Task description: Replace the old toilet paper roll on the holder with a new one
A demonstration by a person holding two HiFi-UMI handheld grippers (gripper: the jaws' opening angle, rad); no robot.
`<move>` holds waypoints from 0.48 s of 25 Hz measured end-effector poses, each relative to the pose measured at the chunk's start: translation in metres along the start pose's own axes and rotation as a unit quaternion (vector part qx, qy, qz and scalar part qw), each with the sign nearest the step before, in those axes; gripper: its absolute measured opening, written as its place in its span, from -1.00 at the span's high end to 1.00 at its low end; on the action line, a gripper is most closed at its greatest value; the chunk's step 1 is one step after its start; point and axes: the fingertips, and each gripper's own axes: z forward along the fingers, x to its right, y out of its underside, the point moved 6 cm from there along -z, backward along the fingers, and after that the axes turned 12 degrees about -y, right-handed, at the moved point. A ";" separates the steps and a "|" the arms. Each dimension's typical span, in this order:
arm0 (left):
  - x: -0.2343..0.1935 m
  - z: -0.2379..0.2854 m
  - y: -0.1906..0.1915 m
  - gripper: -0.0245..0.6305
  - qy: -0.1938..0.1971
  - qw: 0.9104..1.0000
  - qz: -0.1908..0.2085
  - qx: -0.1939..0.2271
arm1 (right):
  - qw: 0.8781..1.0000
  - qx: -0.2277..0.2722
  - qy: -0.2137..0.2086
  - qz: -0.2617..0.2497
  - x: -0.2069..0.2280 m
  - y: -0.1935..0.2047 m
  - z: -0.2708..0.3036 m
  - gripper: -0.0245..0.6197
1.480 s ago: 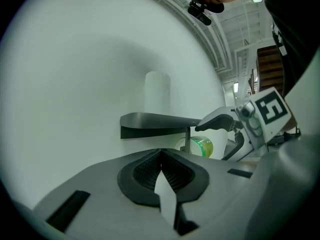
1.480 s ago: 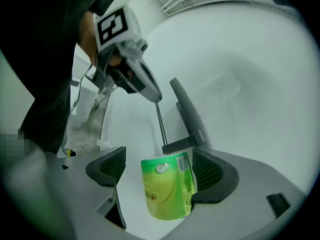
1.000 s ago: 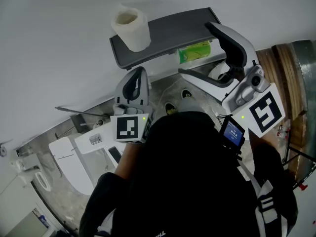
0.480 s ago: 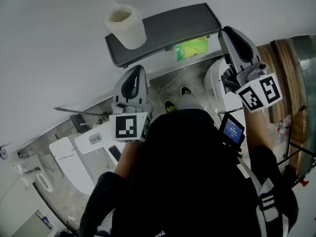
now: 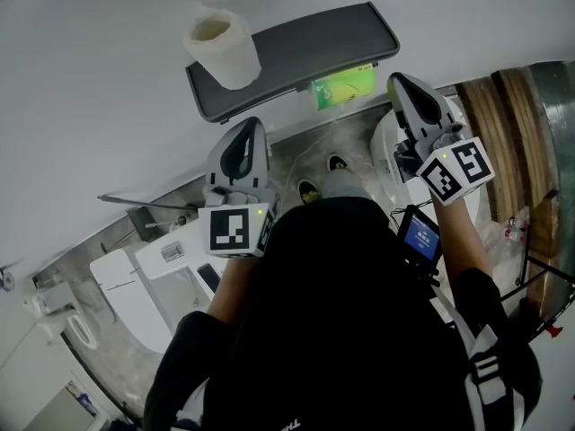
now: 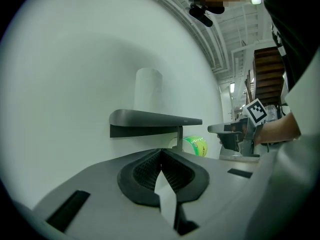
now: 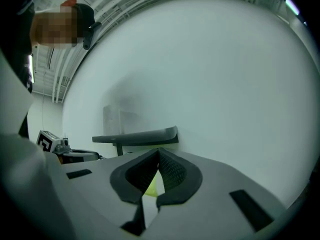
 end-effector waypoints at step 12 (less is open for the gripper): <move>0.007 0.004 -0.002 0.86 0.005 1.000 0.002 0.005 | 1.000 -0.010 0.003 -0.023 0.001 -0.001 -0.001 0.87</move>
